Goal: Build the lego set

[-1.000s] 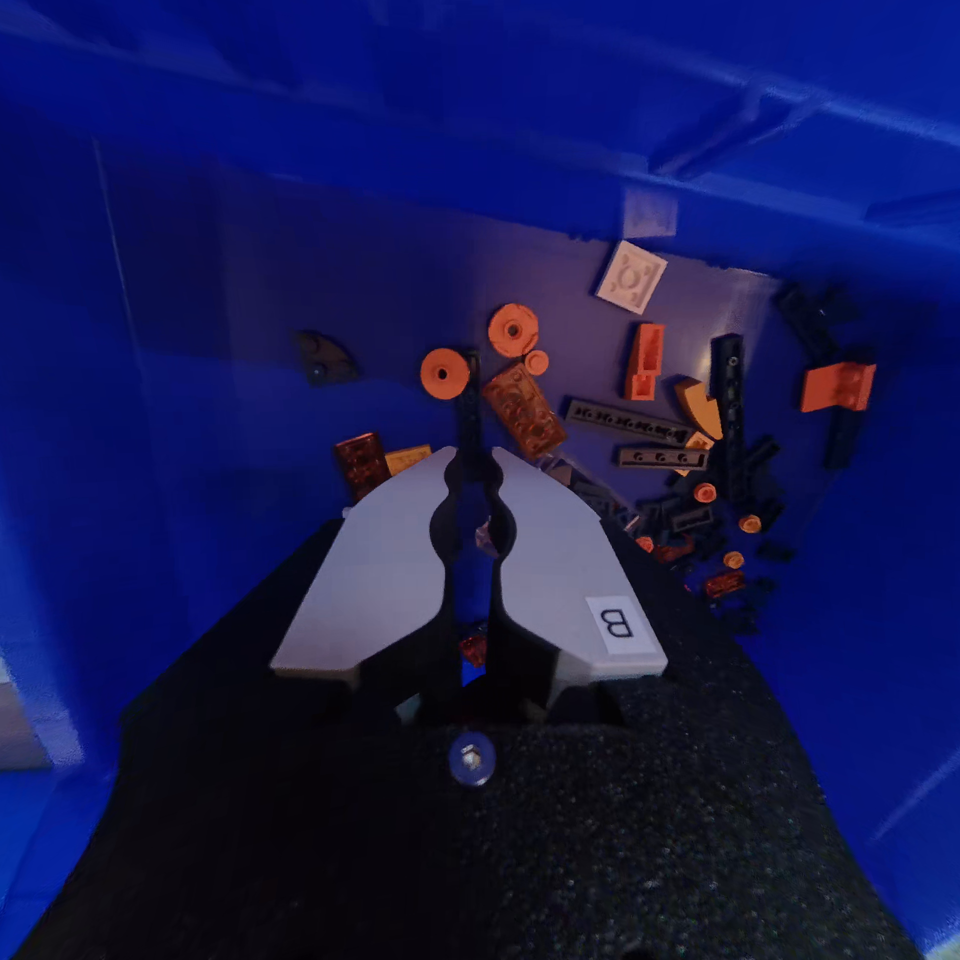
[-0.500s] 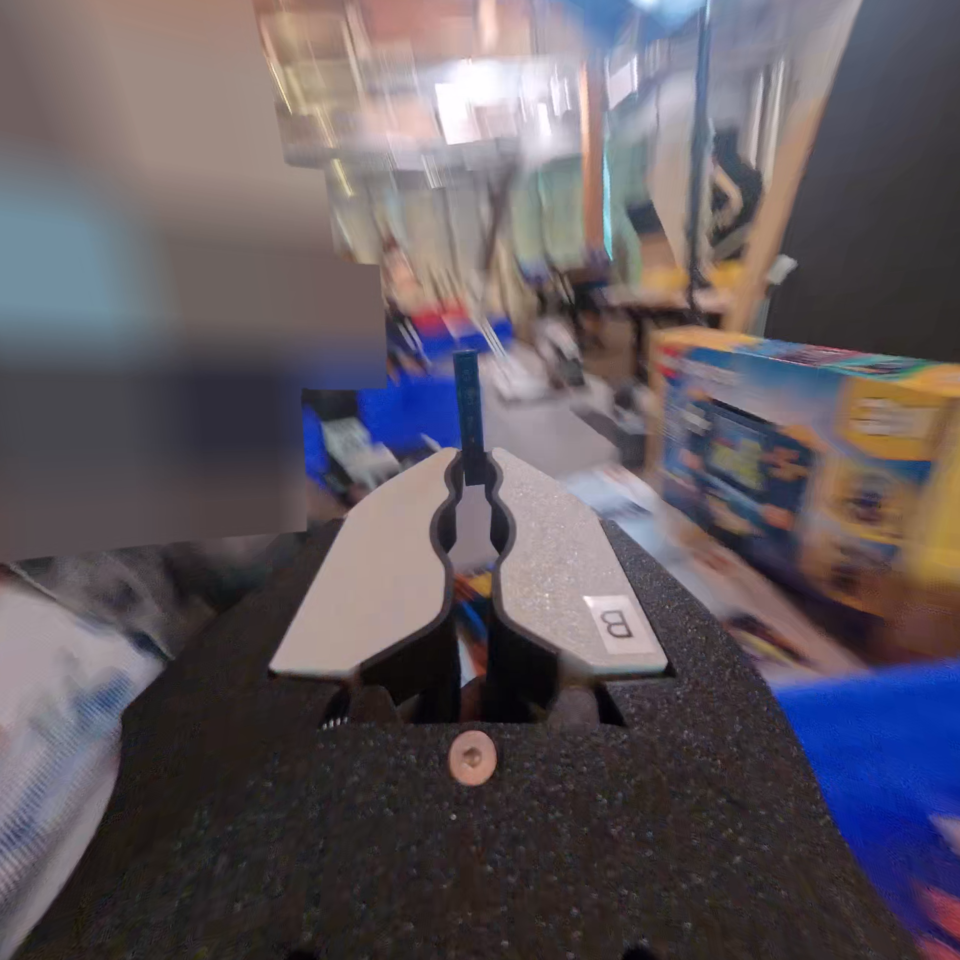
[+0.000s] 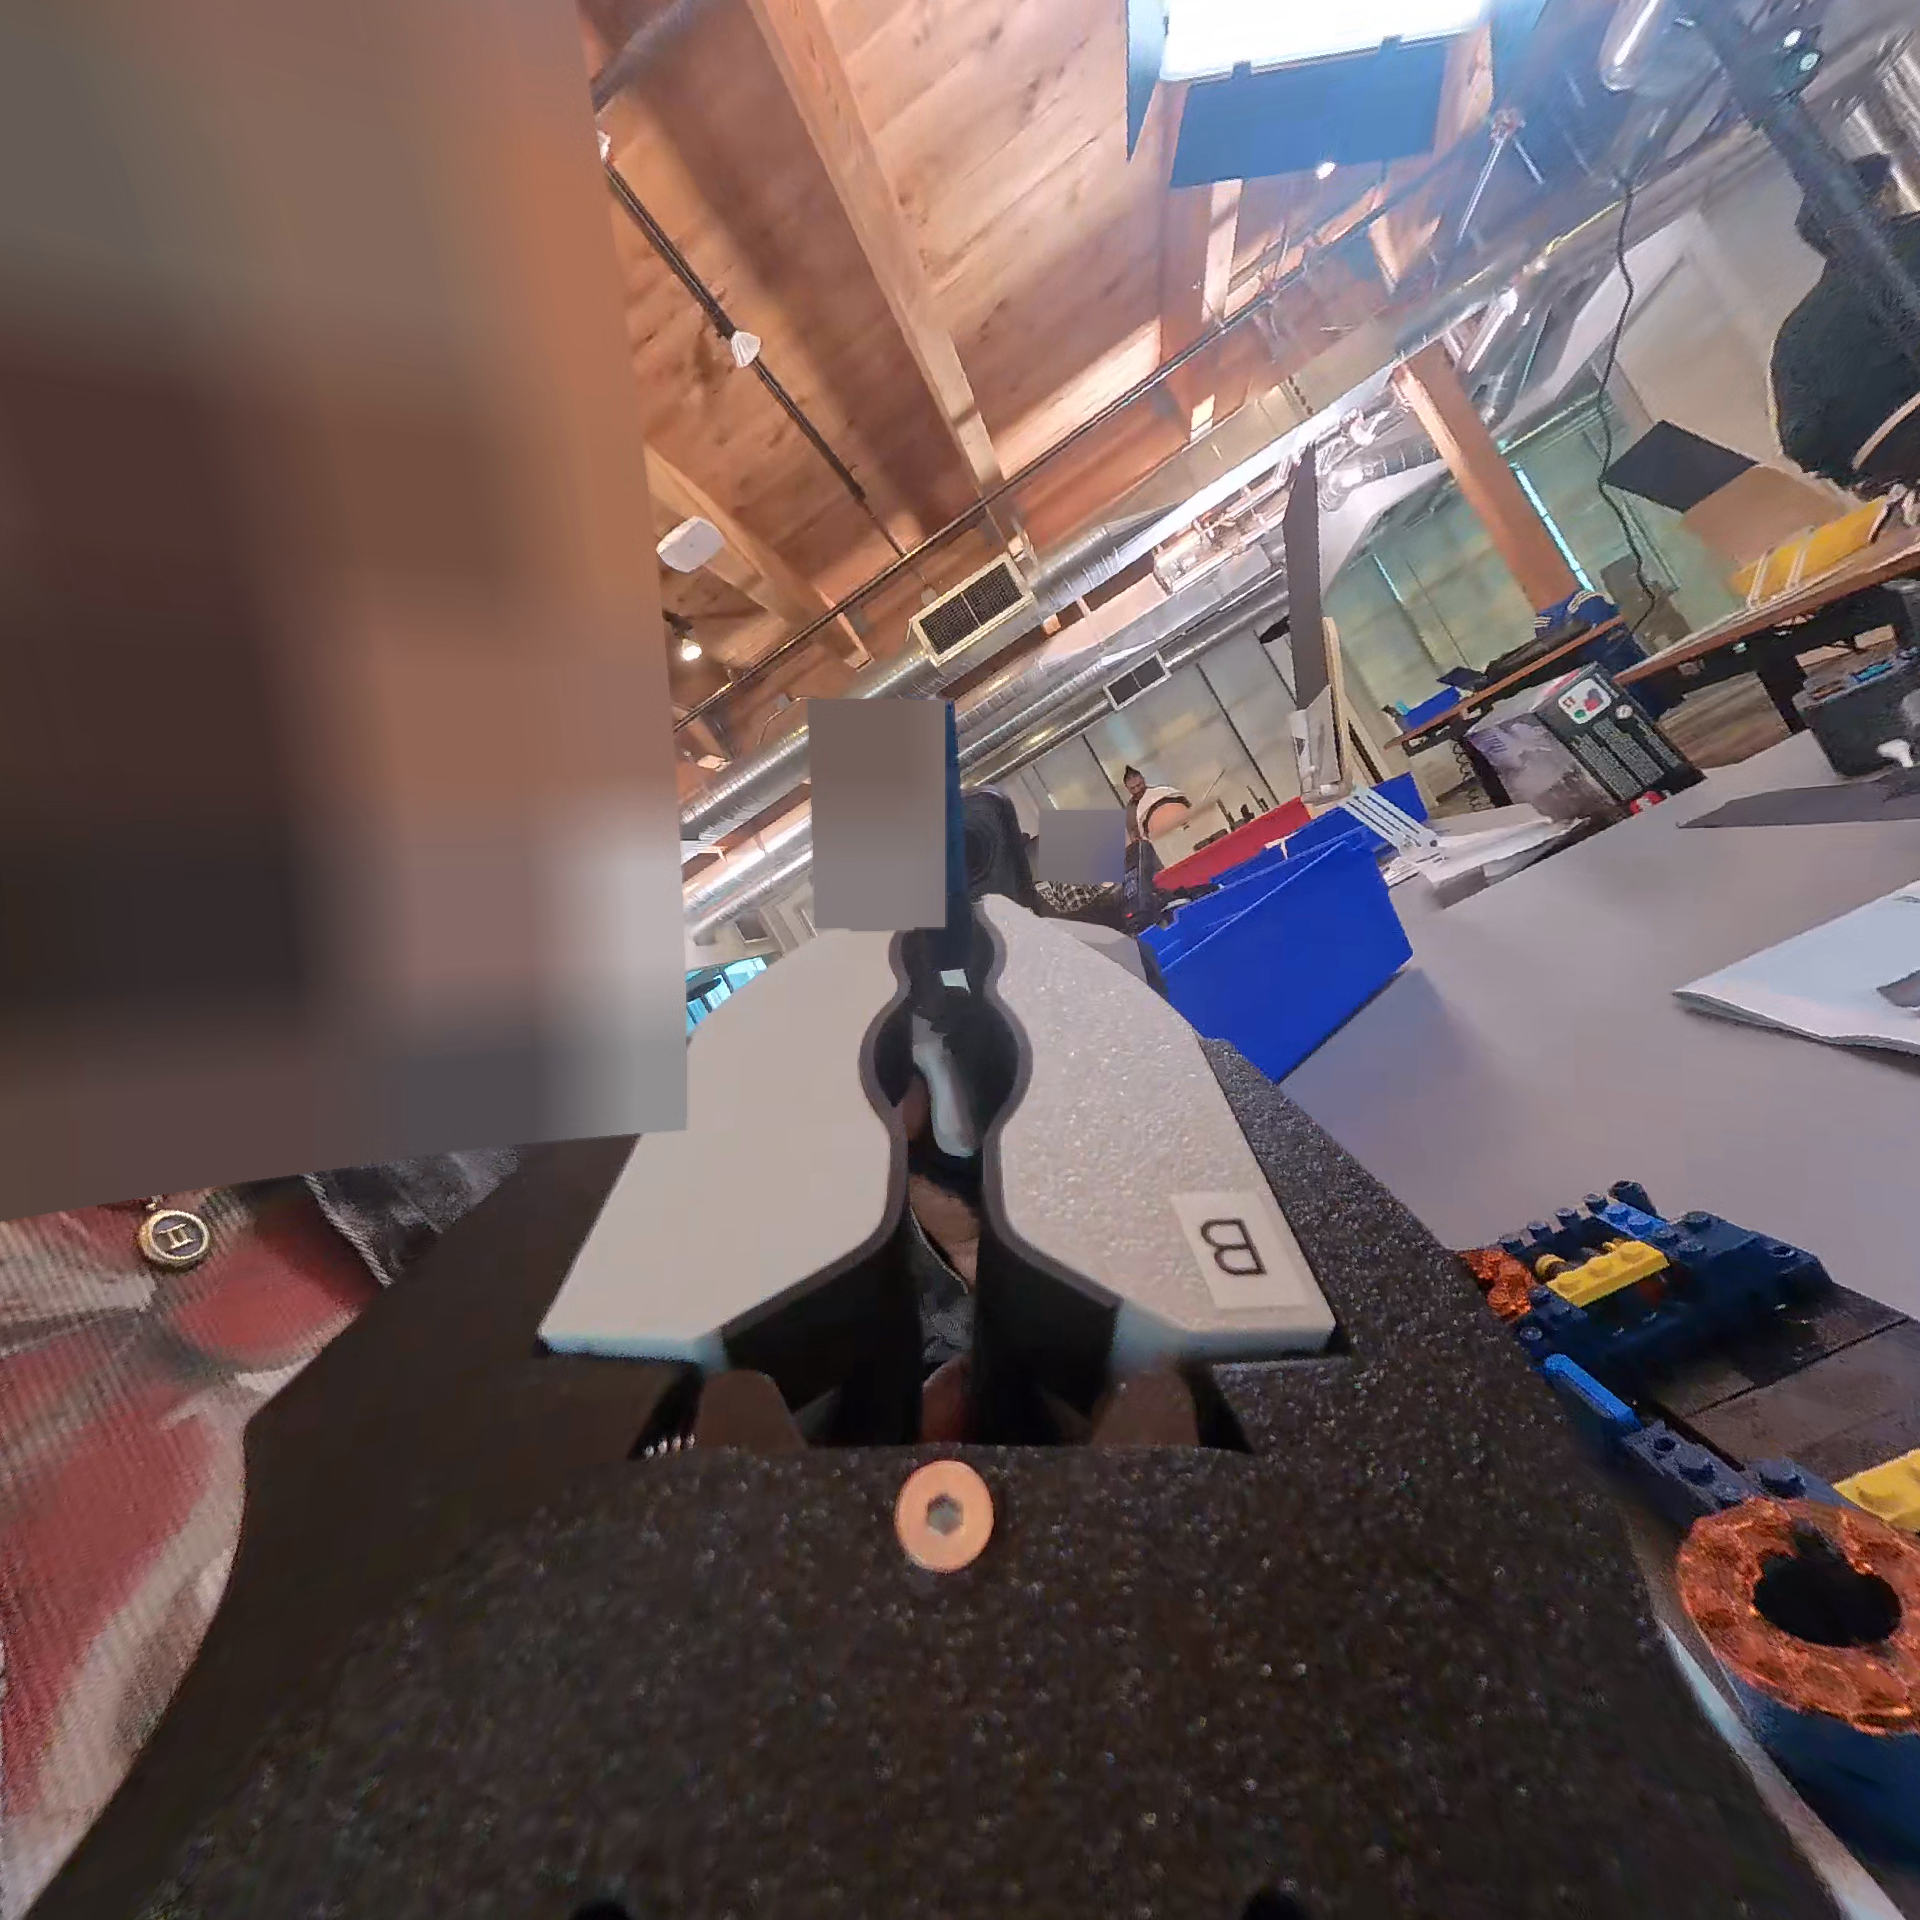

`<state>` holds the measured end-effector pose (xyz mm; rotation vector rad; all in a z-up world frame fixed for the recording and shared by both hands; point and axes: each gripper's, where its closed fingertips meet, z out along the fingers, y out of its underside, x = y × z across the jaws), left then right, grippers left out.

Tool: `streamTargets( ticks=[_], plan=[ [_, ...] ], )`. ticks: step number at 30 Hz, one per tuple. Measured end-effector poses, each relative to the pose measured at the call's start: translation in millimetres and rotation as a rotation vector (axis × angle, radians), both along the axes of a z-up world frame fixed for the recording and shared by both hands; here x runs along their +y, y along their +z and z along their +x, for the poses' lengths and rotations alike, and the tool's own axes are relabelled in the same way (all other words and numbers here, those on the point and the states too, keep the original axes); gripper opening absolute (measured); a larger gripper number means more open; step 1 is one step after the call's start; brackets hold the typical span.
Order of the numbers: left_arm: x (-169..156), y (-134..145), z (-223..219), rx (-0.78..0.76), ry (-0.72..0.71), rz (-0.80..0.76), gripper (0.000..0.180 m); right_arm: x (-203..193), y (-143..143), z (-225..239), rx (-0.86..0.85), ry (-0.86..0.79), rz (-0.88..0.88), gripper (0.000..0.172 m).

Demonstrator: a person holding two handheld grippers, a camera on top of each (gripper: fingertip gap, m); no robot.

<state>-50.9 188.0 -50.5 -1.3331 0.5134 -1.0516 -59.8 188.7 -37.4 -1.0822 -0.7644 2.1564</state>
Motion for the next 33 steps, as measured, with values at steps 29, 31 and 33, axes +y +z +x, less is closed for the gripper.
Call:
streamTargets(
  ticks=[29, 31, 33],
  plan=[
    [15, -38, 0, 0.276, 0.115, 0.083, 0.025, 149, -23, 167, -0.745, -0.974, 0.589, 0.007],
    [16, -37, -3, 0.289, 0.145, 0.120, 0.025, 166, -34, 188, -0.859, -1.079, 0.593, 0.007],
    [18, -37, -6, 0.298, 0.170, 0.148, 0.025, 175, -41, 196, -0.913, -1.126, 0.573, 0.007]
  ],
)
